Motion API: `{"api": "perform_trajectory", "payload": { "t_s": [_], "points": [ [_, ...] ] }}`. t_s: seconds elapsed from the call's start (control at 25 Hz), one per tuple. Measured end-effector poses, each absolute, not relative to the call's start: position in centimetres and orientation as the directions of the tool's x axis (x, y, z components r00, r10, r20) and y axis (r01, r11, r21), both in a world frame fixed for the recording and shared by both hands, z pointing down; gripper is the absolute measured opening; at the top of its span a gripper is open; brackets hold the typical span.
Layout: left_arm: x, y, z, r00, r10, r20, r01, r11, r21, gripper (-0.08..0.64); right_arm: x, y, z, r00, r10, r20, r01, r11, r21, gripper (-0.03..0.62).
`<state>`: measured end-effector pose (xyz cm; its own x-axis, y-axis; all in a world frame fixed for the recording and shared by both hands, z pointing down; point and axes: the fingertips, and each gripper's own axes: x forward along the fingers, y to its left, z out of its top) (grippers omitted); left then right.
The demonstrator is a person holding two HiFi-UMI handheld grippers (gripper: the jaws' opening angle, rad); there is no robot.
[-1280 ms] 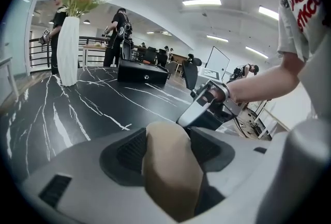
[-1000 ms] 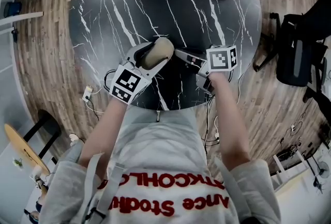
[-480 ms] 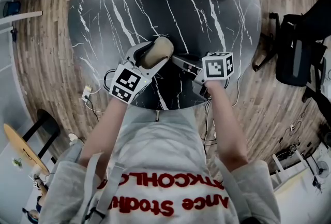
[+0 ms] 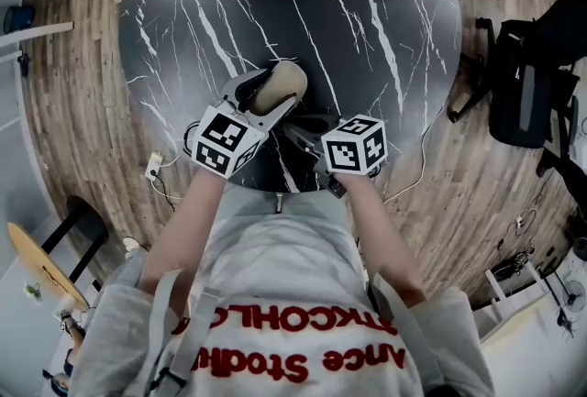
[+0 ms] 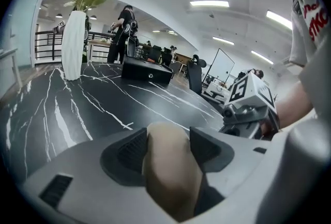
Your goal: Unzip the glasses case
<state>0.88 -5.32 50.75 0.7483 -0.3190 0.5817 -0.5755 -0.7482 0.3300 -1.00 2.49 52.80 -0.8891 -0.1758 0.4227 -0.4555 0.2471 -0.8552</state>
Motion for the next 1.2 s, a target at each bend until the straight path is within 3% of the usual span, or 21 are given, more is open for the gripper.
{"api": "perform_trajectory", "payload": {
  "t_s": [0.32,0.52,0.6,0.8,1.2],
  "points": [
    [0.9,-5.1,50.6,0.731,-0.269,0.627,-0.565,-0.754,0.336,0.249,2.7,0.4,51.9,-0.826,-0.396,0.400,-0.486,0.142,-0.862,0.015],
    [0.4,-4.9,50.2,0.723,-0.244,0.647,-0.563,-0.751,0.345,0.231,2.3,0.6,52.4,-0.835,-0.367,0.410,-0.479,0.117,-0.870,0.032],
    [0.1,-4.7,50.1,0.723,-0.230,0.651,-0.556,-0.753,0.352,0.227,1.8,0.9,52.5,-0.843,-0.364,0.396,-0.460,0.105,-0.882,0.069],
    [-1.0,-3.8,50.1,0.723,-0.209,0.659,-0.556,-0.743,0.374,0.225,2.2,-0.2,52.7,-0.819,-0.405,0.406,-0.487,0.116,-0.866,0.049],
    [-3.9,-2.1,50.1,0.688,-0.246,0.683,-0.644,-0.642,0.417,0.217,0.7,-3.1,52.2,-0.835,-0.272,0.479,-0.548,0.322,-0.772,0.029]
  ]
}}
